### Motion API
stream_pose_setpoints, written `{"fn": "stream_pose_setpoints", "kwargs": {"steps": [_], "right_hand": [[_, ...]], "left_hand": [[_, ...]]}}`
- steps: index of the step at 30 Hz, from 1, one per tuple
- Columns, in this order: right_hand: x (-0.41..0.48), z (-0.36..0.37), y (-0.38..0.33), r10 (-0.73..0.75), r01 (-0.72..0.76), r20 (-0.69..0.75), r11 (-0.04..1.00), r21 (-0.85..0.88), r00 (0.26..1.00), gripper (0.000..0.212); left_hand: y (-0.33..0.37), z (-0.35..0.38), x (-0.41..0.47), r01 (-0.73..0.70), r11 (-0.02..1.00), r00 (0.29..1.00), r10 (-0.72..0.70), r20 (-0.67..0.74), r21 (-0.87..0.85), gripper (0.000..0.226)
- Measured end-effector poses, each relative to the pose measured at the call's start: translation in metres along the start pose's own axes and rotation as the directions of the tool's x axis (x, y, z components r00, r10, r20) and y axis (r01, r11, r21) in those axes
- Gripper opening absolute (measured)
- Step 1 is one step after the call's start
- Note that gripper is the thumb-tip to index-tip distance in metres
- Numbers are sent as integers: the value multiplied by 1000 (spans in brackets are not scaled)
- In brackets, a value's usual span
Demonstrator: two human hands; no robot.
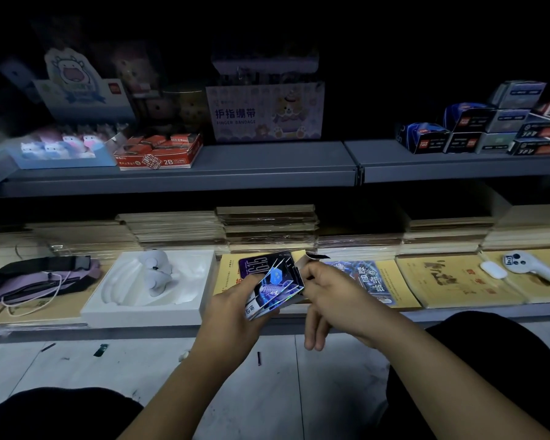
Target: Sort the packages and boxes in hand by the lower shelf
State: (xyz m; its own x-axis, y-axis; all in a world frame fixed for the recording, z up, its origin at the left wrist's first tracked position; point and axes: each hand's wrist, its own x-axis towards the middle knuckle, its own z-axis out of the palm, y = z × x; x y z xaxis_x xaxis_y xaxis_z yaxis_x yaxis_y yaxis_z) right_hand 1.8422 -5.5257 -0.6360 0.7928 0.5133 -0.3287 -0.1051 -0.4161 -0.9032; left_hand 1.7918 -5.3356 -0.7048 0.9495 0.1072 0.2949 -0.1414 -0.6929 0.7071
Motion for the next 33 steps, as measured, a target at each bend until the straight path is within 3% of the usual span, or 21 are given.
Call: {"fn": "stream_pose_setpoints", "kwargs": {"steps": [6,9,11,12,17,21,29,33], "right_hand": [[4,2,3,-220,185,-302,973,-140,927,18],[5,5,4,-439,335,-452,895,-293,777,11],[7,7,4,-575,418,-475,815,-401,666,12],[8,9,4,-603,436,-463,795,-422,650,12],[12,14,9,-510,327,-380,831,-450,772,8],[15,17,12,-455,278,-395,859,-429,798,16],[22,16,15,-527,392,-489,848,-357,695,14],[17,10,11,-483,469,-599,862,-194,639,14]], "left_hand": [[0,2,3,71,997,997,-71,-14,-18,48],[-3,1,3,116,993,993,-116,-20,-12,47],[-4,1,4,124,992,992,-124,-17,4,47],[-4,2,4,127,992,992,-127,-17,8,47],[-7,3,3,115,993,993,-115,-13,41,45],[-7,4,3,85,993,996,-86,5,77,46],[-4,4,3,81,992,997,-82,5,98,40],[-4,1,2,94,991,996,-94,-5,96,44]]}}
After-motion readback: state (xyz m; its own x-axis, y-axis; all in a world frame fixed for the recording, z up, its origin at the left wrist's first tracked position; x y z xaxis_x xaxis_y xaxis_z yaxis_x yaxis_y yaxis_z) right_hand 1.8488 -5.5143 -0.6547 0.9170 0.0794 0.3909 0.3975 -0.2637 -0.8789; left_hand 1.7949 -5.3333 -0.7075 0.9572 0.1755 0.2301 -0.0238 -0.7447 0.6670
